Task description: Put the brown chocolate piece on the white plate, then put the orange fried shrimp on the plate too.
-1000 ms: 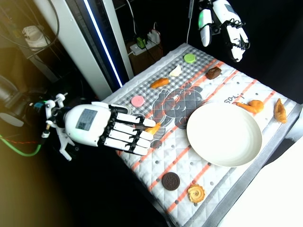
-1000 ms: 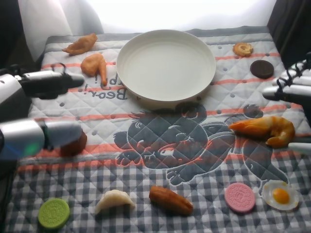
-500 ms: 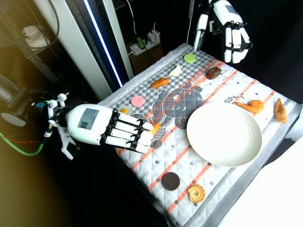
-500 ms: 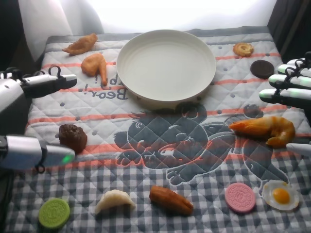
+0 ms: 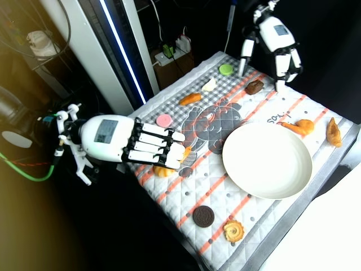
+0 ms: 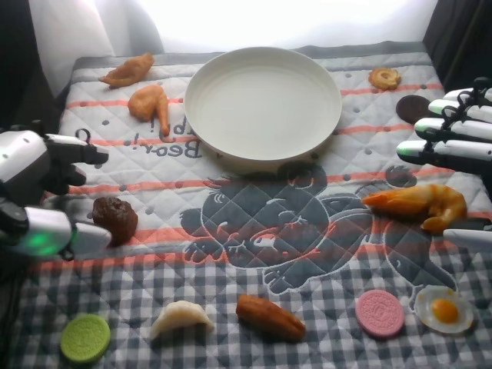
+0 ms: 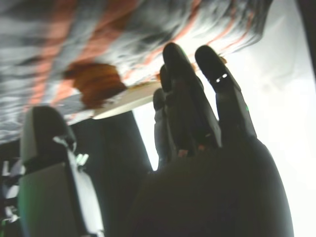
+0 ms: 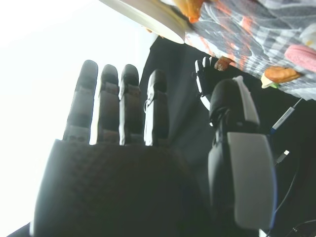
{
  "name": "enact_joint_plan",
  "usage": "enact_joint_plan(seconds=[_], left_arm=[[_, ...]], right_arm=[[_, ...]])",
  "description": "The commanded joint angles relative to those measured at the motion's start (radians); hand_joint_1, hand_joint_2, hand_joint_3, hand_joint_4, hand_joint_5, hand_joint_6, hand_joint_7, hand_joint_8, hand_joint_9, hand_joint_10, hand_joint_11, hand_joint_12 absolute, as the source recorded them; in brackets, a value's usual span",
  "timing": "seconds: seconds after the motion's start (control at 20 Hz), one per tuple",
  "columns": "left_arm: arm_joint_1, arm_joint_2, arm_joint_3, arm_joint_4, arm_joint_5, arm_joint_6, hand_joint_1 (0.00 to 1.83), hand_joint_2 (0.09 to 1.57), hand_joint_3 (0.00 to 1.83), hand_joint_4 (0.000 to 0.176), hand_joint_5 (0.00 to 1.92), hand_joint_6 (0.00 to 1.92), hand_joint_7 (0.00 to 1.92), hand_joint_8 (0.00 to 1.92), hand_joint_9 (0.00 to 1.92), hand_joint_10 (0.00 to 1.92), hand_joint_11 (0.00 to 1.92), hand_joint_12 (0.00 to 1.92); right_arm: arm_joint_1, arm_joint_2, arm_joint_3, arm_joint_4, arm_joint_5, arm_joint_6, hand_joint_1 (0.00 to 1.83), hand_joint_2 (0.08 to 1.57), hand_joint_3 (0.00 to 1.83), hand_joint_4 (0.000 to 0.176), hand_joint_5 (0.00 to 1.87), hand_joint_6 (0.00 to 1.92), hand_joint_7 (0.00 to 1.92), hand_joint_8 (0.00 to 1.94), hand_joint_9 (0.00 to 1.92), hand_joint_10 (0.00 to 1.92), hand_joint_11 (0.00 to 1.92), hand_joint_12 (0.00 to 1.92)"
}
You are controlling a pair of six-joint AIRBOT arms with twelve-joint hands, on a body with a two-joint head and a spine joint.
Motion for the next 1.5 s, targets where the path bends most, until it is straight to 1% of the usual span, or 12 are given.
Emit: enact_joint_plan(seconds=[0.0,0.1,0.25,0.45,0.55,0.65,0.75,0.8,1.05,1.15,1.3,1.45], left_arm=[[-0.013,-0.005,0.002,0.032,-0.08,-0.004,0.84,0.88,0.0,0.059,0.53,0.0,0.82,0.01,0.88,0.02,0.2,0.94],[-0.016,-0.008,0.003,0.037,-0.078,-0.004,0.83,0.88,0.0,0.084,0.51,0.0,0.82,0.0,0.89,0.01,0.19,0.85],[-0.017,-0.008,-0.003,0.045,-0.077,-0.004,0.88,0.83,0.0,0.076,0.54,0.0,0.86,0.01,0.94,0.02,0.23,0.81],[-0.028,-0.022,0.002,0.05,-0.072,-0.004,1.0,0.89,0.0,0.0,0.75,0.01,1.12,0.02,1.08,0.27,0.28,0.82],[-0.034,-0.032,0.007,0.054,-0.066,-0.004,1.0,0.91,0.01,0.0,0.86,0.03,1.18,0.07,0.86,0.81,0.25,0.91],[-0.038,-0.039,0.011,0.054,-0.063,-0.004,1.06,0.93,0.0,0.0,1.01,0.01,1.23,0.06,0.99,0.58,0.29,0.79],[-0.042,-0.045,0.013,0.053,-0.064,-0.004,1.1,1.03,0.0,0.08,1.14,0.66,1.26,0.04,1.0,0.59,0.28,0.76],[-0.046,-0.049,0.016,0.052,-0.064,-0.004,1.09,1.04,0.0,0.091,1.13,0.72,1.27,0.04,1.01,0.6,0.28,0.76],[-0.066,-0.041,0.017,0.058,-0.072,-0.004,1.14,1.03,0.0,0.0,1.18,0.64,1.35,0.14,1.03,0.8,0.32,0.8],[-0.093,-0.02,0.015,0.08,-0.069,-0.004,1.15,1.04,0.0,0.0,1.15,0.7,1.35,0.18,1.0,0.9,0.33,0.85],[-0.157,-0.001,0.03,0.123,-0.055,-0.004,1.25,1.04,0.0,0.0,1.22,0.41,1.13,0.9,0.97,0.92,0.29,0.95],[-0.286,-0.053,0.099,0.168,0.016,-0.004,1.18,1.01,0.01,0.0,1.22,0.56,1.04,1.18,0.98,1.2,0.34,0.99]], right_arm=[[0.014,0.009,-0.004,0.017,0.126,0.0,0.54,1.17,0.0,0.082,0.38,0.0,0.33,0.0,0.21,0.0,0.0,0.48],[0.014,0.01,-0.004,0.017,0.127,0.0,0.51,1.16,0.0,0.09,0.38,0.0,0.34,0.0,0.22,0.0,0.0,0.51],[0.014,0.011,-0.004,0.018,0.127,0.0,0.5,1.18,0.0,0.08,0.37,0.0,0.33,0.0,0.23,0.0,0.0,0.53],[0.014,0.011,-0.004,0.019,0.128,0.0,0.56,1.18,0.0,0.077,0.38,0.0,0.34,0.0,0.24,0.0,0.0,0.55],[0.014,0.011,-0.004,0.02,0.128,0.0,0.57,1.19,0.0,0.063,0.39,0.0,0.35,0.0,0.24,0.0,0.0,0.56],[0.014,0.011,-0.004,0.021,0.128,0.0,0.56,1.19,0.0,0.068,0.39,0.0,0.36,0.0,0.25,0.0,0.0,0.58],[0.014,0.011,-0.004,0.022,0.127,0.001,0.59,1.19,0.0,0.067,0.4,0.0,0.36,0.0,0.26,0.0,0.0,0.59],[0.014,0.011,-0.004,0.023,0.127,0.001,0.61,1.19,0.0,0.056,0.4,0.0,0.37,0.0,0.27,0.0,0.0,0.61],[0.013,0.011,-0.005,0.024,0.128,0.001,0.56,1.21,0.0,0.073,0.4,0.0,0.37,0.0,0.26,0.0,0.0,0.57],[0.012,0.011,-0.005,0.025,0.128,0.001,0.54,1.22,0.0,0.068,0.4,0.0,0.38,0.0,0.26,0.0,0.0,0.54],[0.012,0.011,-0.005,0.025,0.127,0.001,0.54,1.21,0.0,0.072,0.4,0.0,0.39,0.0,0.28,0.01,0.02,0.58],[0.012,0.01,-0.003,0.025,0.128,0.001,0.54,1.21,0.0,0.065,0.41,0.0,0.39,0.0,0.26,0.0,0.0,0.58]])
